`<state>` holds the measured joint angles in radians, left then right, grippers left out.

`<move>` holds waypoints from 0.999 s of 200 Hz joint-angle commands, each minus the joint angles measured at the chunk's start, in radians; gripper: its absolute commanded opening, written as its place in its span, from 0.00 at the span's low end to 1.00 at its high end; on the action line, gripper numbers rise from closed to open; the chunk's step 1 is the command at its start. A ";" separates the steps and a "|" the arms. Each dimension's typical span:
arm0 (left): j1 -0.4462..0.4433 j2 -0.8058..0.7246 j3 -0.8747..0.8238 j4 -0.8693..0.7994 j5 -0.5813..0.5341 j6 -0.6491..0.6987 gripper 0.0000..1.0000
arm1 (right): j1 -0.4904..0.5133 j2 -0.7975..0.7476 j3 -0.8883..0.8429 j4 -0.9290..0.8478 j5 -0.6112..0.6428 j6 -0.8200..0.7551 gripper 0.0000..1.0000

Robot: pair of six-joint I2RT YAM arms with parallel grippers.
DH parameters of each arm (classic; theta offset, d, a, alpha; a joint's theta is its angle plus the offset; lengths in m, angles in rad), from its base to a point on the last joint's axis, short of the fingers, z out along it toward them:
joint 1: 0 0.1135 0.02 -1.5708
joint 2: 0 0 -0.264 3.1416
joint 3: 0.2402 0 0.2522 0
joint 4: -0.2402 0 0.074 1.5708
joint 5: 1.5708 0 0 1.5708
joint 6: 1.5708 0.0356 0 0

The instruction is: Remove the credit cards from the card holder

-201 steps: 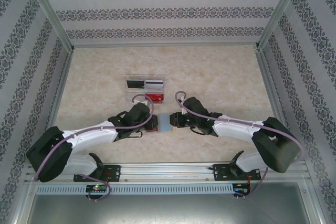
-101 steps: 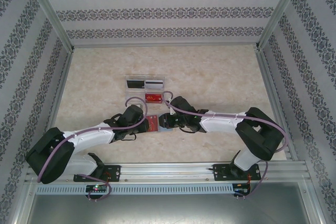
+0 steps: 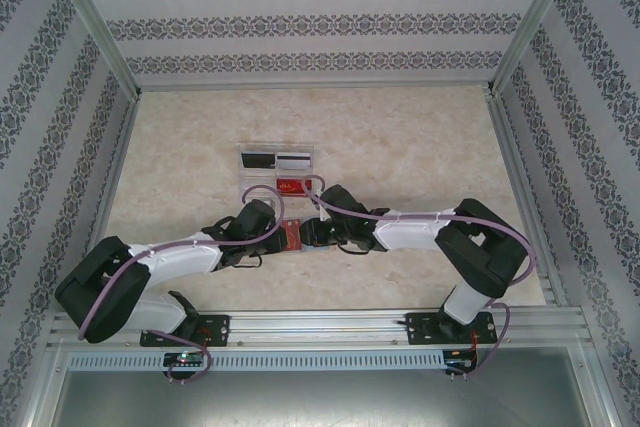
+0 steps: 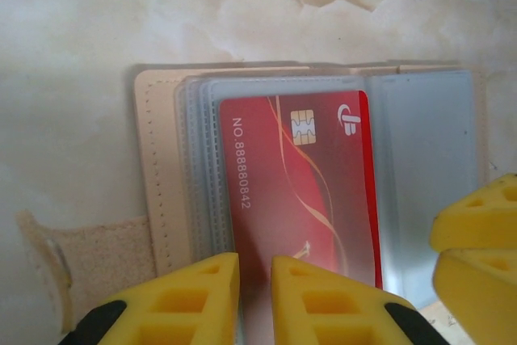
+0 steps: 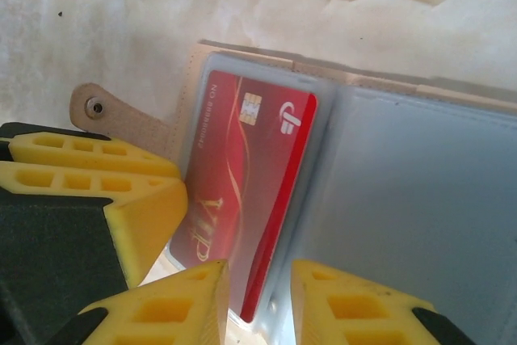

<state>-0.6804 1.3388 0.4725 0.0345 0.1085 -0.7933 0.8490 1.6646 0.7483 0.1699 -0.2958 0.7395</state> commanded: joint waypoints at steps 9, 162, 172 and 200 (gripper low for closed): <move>0.008 0.025 -0.014 0.047 0.026 -0.011 0.19 | 0.010 0.028 0.029 0.032 -0.032 0.033 0.27; 0.008 0.000 -0.029 0.040 0.025 -0.018 0.19 | 0.004 0.084 0.015 0.086 -0.057 0.095 0.07; 0.008 -0.004 -0.030 0.035 0.022 -0.020 0.18 | 0.001 0.080 0.007 0.092 -0.057 0.099 0.01; 0.009 -0.012 -0.027 0.008 -0.003 -0.025 0.14 | -0.008 0.065 -0.016 0.099 -0.055 0.104 0.00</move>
<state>-0.6785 1.3415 0.4557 0.0681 0.1169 -0.7979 0.8459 1.7348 0.7540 0.2165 -0.3267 0.8352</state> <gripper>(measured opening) 0.169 0.064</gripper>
